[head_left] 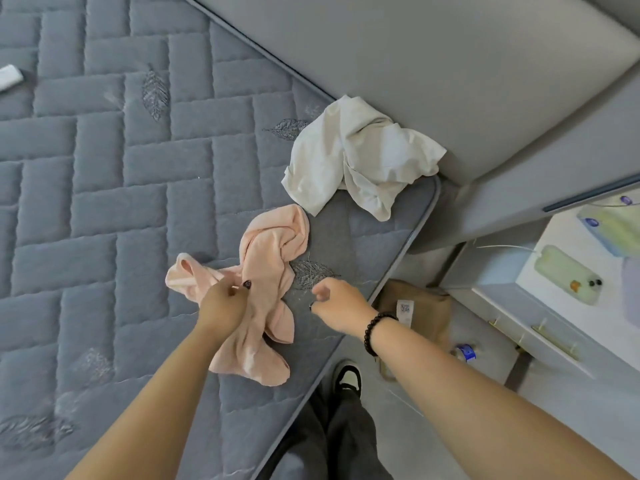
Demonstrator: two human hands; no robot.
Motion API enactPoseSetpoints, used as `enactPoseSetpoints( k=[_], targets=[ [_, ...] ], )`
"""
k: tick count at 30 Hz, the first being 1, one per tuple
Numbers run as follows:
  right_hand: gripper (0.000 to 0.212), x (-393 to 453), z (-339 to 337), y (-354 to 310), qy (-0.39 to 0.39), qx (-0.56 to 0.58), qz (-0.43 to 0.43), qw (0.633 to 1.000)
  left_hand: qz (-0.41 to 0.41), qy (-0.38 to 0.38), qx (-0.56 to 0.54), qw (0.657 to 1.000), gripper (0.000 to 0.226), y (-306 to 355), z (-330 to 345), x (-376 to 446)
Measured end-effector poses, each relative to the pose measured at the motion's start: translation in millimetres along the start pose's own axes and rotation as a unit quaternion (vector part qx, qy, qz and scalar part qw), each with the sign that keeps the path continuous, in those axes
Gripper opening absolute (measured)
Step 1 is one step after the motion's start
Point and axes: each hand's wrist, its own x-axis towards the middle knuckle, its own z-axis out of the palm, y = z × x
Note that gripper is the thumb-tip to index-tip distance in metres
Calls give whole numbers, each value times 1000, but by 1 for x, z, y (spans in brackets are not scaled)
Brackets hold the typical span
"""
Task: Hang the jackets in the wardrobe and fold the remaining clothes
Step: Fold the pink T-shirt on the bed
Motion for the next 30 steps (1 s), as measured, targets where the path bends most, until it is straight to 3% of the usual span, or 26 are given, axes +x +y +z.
enactPoseSetpoints(
  k=[2, 5, 9, 12, 13, 15, 19, 26, 28, 30],
  targets=[
    [57, -16, 10, 1, -17, -6, -18, 1000, -2, -21, -116, 993, 18, 23, -8, -20],
    [84, -46, 20, -8, -43, 98, -84, 991, 17, -80, -275, 958, 17, 57, -17, -59],
    [55, -85, 31, -14, 21, 113, -174, 978, 56, -128, -385, 913, 13, 95, -27, -116],
    [14, -118, 18, -12, 122, 154, -180, 964, 111, -133, -406, 897, 10, 110, -31, -154],
    [25, -132, 9, -11, 149, 176, -191, 954, 133, -129, -409, 894, 12, 111, -33, -166],
    [35, -166, -11, -14, 191, 210, -213, 935, 175, -112, -410, 888, 18, 111, -37, -192],
    [18, -244, -46, -17, 249, 309, -265, 879, 272, -93, -386, 877, 18, 100, -36, -249],
    [14, -380, -73, -19, 320, 316, -267, 852, 427, -211, -218, 852, 62, 84, 9, -355],
    [17, -416, -79, -15, 329, 317, -275, 846, 456, -210, -146, 852, 58, 83, 29, -378],
    [24, -453, -86, -7, 304, 344, -297, 838, 464, -166, -76, 867, 39, 82, 47, -392]
  ],
)
